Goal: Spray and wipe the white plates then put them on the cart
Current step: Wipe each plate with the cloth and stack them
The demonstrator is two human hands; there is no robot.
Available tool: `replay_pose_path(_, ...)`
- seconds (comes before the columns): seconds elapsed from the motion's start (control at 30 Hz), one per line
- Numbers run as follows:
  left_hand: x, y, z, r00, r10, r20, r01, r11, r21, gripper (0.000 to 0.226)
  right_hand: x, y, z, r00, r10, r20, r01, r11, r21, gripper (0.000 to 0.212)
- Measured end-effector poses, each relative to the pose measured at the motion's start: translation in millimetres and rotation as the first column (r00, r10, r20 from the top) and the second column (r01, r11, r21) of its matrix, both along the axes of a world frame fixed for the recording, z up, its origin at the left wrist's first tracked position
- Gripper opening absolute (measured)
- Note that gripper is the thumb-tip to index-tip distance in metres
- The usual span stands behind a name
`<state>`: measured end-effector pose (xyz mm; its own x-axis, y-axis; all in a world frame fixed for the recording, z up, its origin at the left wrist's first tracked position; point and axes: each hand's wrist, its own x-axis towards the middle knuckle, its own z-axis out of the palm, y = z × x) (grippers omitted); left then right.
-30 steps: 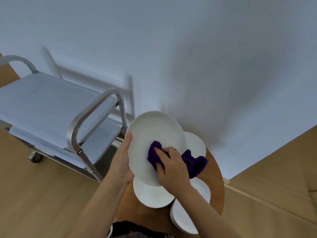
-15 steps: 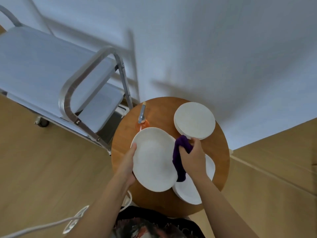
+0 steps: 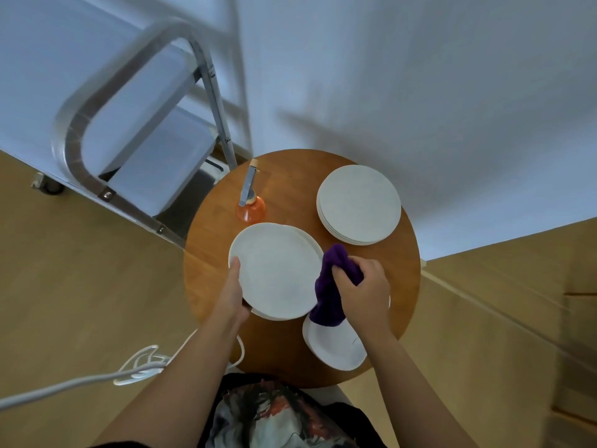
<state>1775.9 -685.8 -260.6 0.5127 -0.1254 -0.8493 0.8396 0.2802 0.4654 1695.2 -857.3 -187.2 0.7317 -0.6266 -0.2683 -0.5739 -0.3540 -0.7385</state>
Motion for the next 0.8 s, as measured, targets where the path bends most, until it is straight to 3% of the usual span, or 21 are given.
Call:
replay_pose_path(0.13,0.0,-4.5,-12.7,0.997,0.016,-0.074,-0.009,0.996,0.09,0.044,1.8,-10.3,2.5,1.0,-0.014,0.01,0.014,1.0,0.025,0.028)
replay_pose_path(0.2,-3.5,-2.8,-19.8,0.994,-0.095,-0.062,0.107,0.965,0.238,0.053,4.3,-14.0,1.9,1.0,-0.011,0.024,0.011,1.0,0.023,0.027)
replay_pose_path(0.27,-9.6,3.4,-24.9,0.957,-0.291,-0.009,0.262,0.847,0.462,0.054,6.7,-15.8,0.2,1.0,-0.001,0.031,0.001,1.0,0.016,0.028)
replay_pose_path(0.33,-14.9,10.8,-32.8,0.88,-0.475,0.02,0.349,0.673,0.652,0.049,9.7,-15.8,-1.6,1.0,0.008,0.03,-0.009,1.0,0.028,0.029)
replay_pose_path(0.43,-14.3,15.2,-45.4,0.82,-0.569,-0.058,0.374,0.457,0.807,0.051,13.9,-13.1,-4.1,0.999,0.027,0.034,-0.029,0.998,0.054,0.025)
replay_pose_path(0.6,-5.0,11.1,-61.6,0.797,-0.542,-0.269,0.501,0.343,0.794,0.055,20.7,-5.6,-8.2,0.997,0.06,0.04,-0.063,0.996,0.062,0.028)
replay_pose_path(0.73,3.8,10.5,-71.8,0.76,-0.545,-0.355,0.608,0.402,0.684,0.056,22.9,-4.7,-9.9,0.993,0.111,0.044,-0.114,0.992,0.054,0.031)
replay_pose_path(0.8,7.6,2.0,-64.5,0.779,-0.511,-0.364,0.583,0.375,0.72,0.057,22.6,-6.6,-9.3,0.994,0.099,0.045,-0.101,0.993,0.054,0.029)
